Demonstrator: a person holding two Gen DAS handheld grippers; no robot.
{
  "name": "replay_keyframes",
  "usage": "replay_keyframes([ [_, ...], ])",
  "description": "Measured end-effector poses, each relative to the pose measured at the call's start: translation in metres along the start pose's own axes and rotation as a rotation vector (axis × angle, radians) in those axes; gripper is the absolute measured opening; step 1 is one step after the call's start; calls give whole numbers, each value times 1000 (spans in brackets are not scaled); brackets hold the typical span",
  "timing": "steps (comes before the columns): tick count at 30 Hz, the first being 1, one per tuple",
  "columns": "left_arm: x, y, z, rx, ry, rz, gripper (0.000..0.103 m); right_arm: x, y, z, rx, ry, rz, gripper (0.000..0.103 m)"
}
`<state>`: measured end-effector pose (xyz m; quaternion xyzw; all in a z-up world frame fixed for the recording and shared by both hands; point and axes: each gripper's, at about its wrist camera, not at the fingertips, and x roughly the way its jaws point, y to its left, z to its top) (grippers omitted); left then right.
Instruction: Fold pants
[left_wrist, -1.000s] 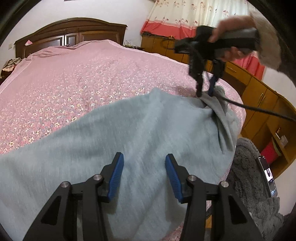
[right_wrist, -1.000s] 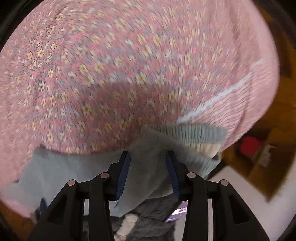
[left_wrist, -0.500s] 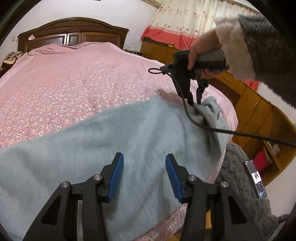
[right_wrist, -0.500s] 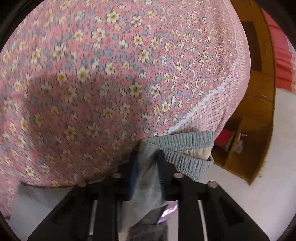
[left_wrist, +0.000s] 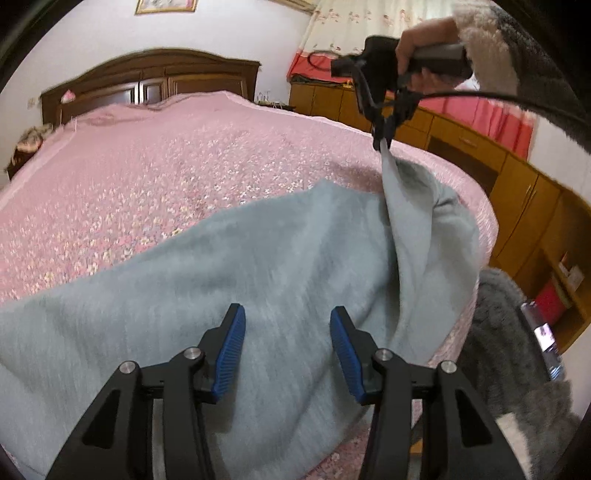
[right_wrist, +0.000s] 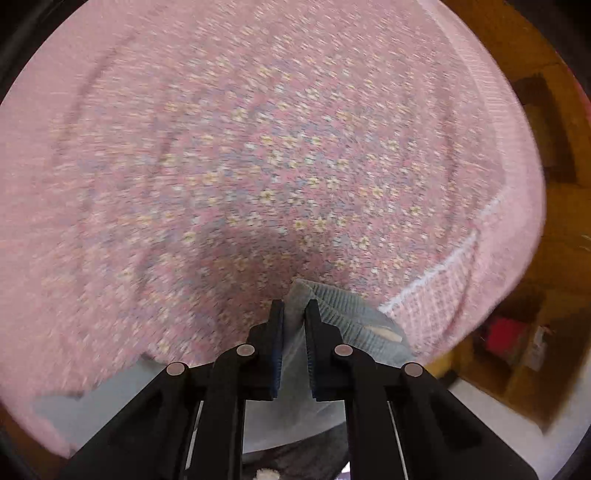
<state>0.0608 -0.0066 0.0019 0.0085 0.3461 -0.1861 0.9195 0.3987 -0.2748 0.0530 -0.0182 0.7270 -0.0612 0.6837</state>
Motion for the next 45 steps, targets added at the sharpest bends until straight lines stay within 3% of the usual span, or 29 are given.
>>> replay_keyframes([
  [3, 2, -4, 1, -10, -24, -21, 51, -13, -24, -31, -33, -76, 113, 12],
  [5, 9, -6, -1, -26, 7, -49, 51, -15, -49, -55, -46, -119, 177, 12],
  [9, 8, -12, -5, -10, 20, -28, 51, -18, -96, -113, -44, -227, 359, 12],
  [13, 7, -16, -9, -26, 39, -15, 51, -10, -135, -155, -49, -307, 474, 12],
  [19, 11, -24, -14, 0, 63, 32, 52, 27, -179, -194, -93, -394, 518, 12],
  [25, 14, -26, -14, 3, 74, 47, 53, 76, -203, -197, -57, -397, 614, 12],
  [30, 15, -29, -12, 21, 83, 61, 53, 113, -216, -206, -6, -355, 642, 12],
  [34, 16, -30, -11, 26, 87, 66, 53, 127, -227, -219, 10, -384, 680, 13],
  [38, 20, -32, -11, 28, 90, 73, 54, 134, -235, -216, 22, -366, 574, 14],
  [41, 19, -34, -11, 33, 95, 79, 55, 125, -257, -211, 44, -371, 631, 14],
  [42, 19, -35, -10, 32, 99, 80, 55, 112, -267, -205, 47, -400, 683, 19],
  [44, 19, -35, -8, 25, 107, 77, 55, 98, -277, -190, 32, -424, 788, 44],
  [45, 20, -35, -7, 22, 114, 76, 55, 91, -278, -172, 9, -416, 899, 63],
])
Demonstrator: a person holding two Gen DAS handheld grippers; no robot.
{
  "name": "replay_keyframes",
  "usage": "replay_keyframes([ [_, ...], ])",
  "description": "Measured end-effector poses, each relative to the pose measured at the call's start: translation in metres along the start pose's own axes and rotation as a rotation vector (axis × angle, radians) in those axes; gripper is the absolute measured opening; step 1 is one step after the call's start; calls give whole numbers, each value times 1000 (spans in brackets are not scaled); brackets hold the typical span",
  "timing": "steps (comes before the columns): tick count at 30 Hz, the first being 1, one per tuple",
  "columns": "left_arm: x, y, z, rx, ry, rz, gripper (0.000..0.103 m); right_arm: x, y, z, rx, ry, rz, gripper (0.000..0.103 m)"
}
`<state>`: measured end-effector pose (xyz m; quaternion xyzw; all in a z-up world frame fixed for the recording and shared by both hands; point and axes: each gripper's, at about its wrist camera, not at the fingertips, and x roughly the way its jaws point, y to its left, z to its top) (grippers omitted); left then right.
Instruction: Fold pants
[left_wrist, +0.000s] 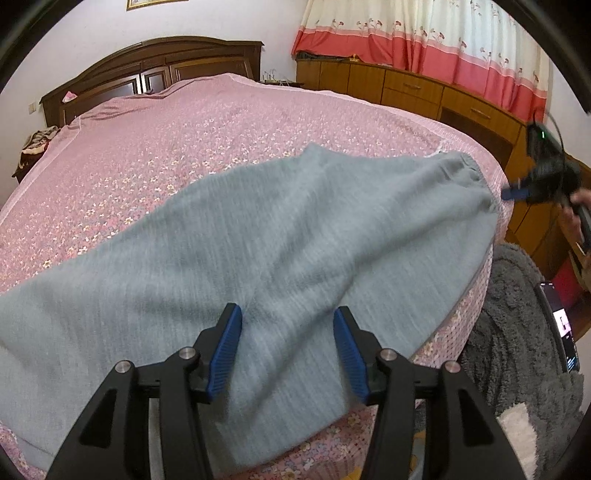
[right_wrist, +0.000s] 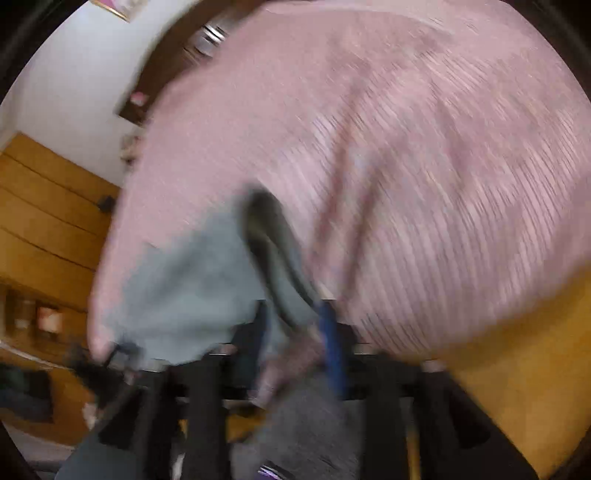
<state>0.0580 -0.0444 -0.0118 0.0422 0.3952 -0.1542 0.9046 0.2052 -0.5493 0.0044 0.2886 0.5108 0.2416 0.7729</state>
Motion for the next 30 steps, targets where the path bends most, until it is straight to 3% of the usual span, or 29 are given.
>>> replay_keyframes([
  [1, 1, -1, 1, 0, 5, 1, 55, 4, 0, 13, -1, 26, 83, 71],
  [3, 4, -3, 3, 7, 20, 11, 55, 23, -3, 38, 9, 108, 202, 72],
  [6, 6, -5, 9, 9, 45, 29, 55, 42, -16, 53, 1, 208, 165, 72],
  [14, 8, -33, 28, 16, 131, 162, 51, 35, -45, 12, -108, 321, 306, 72],
  [16, -2, -74, 44, 132, 111, 136, 52, 33, -52, 1, -113, 333, 347, 72],
  [20, 12, -185, 70, 436, 61, 83, 71, 45, -65, -21, -65, 349, 500, 72],
  [23, 46, -265, 82, 593, 15, 8, 71, 52, -77, -28, -55, 349, 485, 72],
  [27, 81, -328, 86, 715, -40, -19, 71, 52, -77, -27, -37, 323, 517, 54],
  [29, 92, -341, 87, 728, -52, -24, 71, 48, -73, -27, -61, 311, 491, 33],
  [30, 98, -346, 87, 733, -59, -15, 71, 46, -70, -27, -78, 307, 476, 16],
])
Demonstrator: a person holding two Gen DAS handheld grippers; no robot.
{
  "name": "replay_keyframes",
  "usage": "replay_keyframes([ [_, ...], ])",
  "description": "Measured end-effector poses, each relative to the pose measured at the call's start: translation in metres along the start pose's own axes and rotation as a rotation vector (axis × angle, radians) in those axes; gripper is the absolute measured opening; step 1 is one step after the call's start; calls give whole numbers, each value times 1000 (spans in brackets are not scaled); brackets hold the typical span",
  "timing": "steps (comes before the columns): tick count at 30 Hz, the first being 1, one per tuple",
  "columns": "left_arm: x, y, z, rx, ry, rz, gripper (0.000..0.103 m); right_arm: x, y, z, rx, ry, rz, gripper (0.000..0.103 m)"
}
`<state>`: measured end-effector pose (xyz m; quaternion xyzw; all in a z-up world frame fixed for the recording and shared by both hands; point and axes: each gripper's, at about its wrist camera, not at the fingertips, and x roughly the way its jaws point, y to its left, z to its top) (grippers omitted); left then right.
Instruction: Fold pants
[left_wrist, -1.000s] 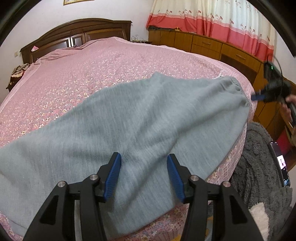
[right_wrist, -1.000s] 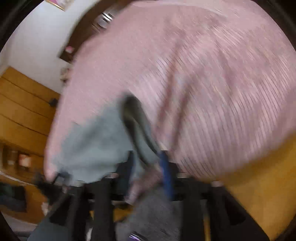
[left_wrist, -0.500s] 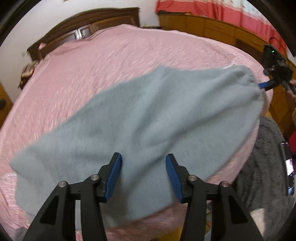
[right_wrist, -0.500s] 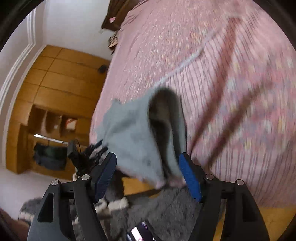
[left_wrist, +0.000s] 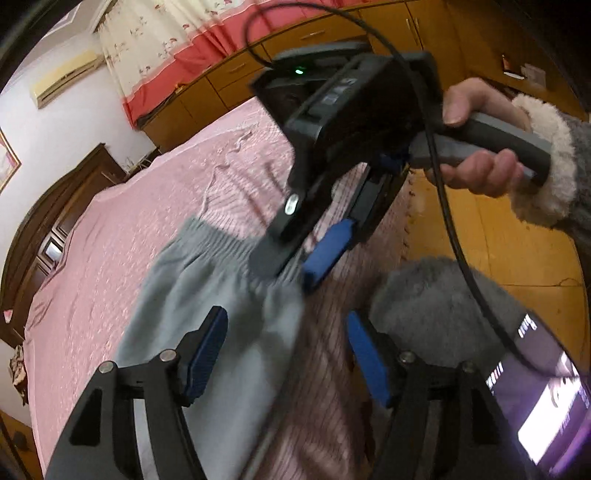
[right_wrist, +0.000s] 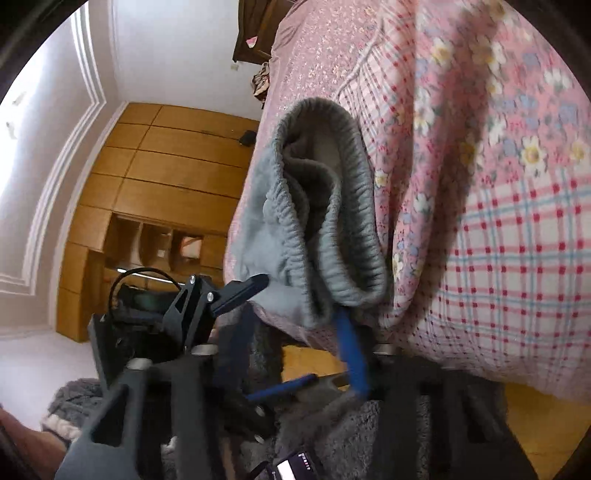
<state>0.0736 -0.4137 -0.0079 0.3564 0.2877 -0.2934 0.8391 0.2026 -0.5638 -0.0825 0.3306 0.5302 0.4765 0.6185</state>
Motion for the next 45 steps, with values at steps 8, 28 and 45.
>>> replay_keyframes([
  [8, 11, -5, 12, -27, -59, 118, 71, -7, 9, 5, 61, -9, 18, 13],
  [28, -4, 23, 11, -33, -99, 42, 6, -28, -26, 1, 195, -94, 62, 45],
  [45, -60, 92, 27, -278, -192, 75, 5, 21, -24, 89, 256, -22, 238, 74],
])
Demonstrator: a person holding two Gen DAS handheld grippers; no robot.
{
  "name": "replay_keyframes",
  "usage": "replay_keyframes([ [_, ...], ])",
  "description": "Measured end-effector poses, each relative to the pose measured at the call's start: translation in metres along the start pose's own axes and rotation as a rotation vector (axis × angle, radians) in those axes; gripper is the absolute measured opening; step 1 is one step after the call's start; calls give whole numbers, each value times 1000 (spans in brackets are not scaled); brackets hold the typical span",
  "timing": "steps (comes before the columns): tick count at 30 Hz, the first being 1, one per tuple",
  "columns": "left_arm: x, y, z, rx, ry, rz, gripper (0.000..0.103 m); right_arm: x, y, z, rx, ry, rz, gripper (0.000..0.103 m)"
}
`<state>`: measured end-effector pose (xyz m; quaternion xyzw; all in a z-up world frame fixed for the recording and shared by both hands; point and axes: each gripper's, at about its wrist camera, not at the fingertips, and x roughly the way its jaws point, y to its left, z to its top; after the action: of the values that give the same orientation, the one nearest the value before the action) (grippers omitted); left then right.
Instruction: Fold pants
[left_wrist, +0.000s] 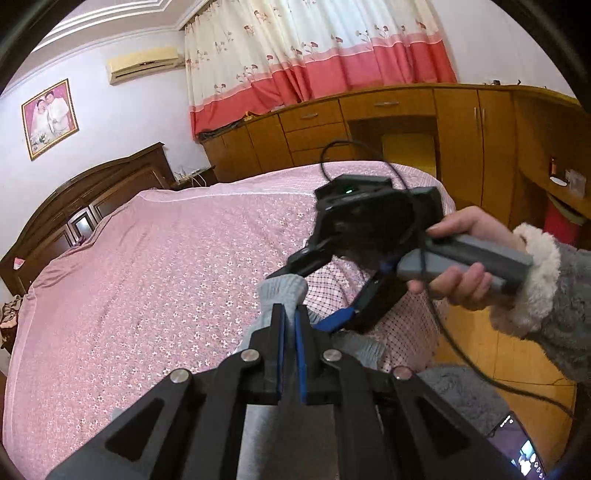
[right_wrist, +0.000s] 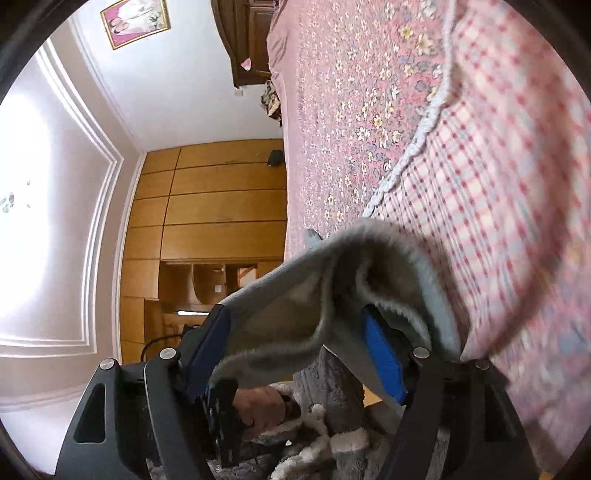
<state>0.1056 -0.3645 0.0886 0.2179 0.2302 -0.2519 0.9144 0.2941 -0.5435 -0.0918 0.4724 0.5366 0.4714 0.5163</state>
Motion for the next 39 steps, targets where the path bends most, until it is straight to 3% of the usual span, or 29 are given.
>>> replay_keyframes([
  [5, -3, -3, 0, 13, -16, 27, 5, -9, 7, -8, -46, -43, 0, 74],
  [9, -9, 2, 5, -11, -38, 27, 5, -2, 20, -13, -118, -27, 73, 74],
  [11, -11, 4, 7, -14, -49, 29, 5, 3, 19, -6, -107, -42, 52, 74],
  [15, -18, 3, 12, -25, -60, 22, 3, -2, 13, 8, -96, -106, 83, 74],
  [18, -19, 5, 10, -32, -58, 10, 3, -24, 7, 13, -96, -205, 101, 74],
  [21, -15, -4, 7, 1, -43, -2, 3, -34, -5, 17, -55, -215, 130, 74],
  [29, 10, -40, -15, 72, 24, -89, 3, -37, 7, 16, -114, -202, 53, 74],
  [35, 32, -65, -37, 139, 68, -103, 3, -38, 12, 17, -134, -180, 12, 74],
  [39, 47, -67, -45, 118, 110, -148, 3, -63, 24, -6, -188, -236, -66, 74],
])
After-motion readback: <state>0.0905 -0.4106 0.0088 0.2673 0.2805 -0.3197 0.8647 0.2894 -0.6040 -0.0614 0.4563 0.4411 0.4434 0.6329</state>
